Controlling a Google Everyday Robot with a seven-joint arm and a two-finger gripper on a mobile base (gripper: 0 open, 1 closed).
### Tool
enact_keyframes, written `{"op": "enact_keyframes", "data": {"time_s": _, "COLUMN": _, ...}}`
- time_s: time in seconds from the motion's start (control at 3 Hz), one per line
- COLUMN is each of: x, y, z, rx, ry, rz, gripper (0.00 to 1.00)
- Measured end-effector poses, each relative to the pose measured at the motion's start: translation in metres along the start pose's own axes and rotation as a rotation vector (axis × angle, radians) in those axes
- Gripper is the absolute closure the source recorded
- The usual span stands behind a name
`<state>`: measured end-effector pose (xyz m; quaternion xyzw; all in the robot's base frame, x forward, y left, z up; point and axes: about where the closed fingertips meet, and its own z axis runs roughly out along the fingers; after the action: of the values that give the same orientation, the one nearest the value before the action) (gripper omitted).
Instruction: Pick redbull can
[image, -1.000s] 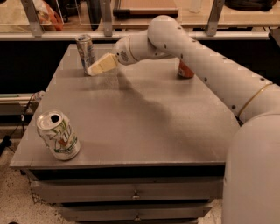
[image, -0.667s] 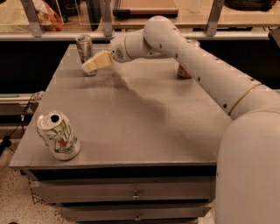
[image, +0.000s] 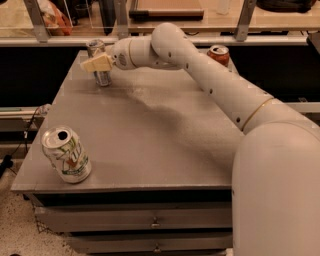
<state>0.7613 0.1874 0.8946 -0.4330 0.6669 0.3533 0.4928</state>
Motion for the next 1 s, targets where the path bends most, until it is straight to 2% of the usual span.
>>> {"op": "enact_keyframes", "data": {"time_s": 0.33, "x": -0.008, "y": -0.002, "z": -0.016, "rx": 0.035, "ry": -0.039, "rz": 0.004, "gripper": 0.61}}
{"op": "enact_keyframes", "data": {"time_s": 0.67, "x": -0.015, "y": -0.004, "z": -0.042, "rx": 0.073, "ry": -0.066, "rz": -0.003, "gripper": 0.84}}
{"op": "enact_keyframes", "data": {"time_s": 1.0, "x": -0.039, "y": -0.006, "z": -0.082, "rx": 0.086, "ry": -0.118, "rz": -0.021, "gripper": 1.00}}
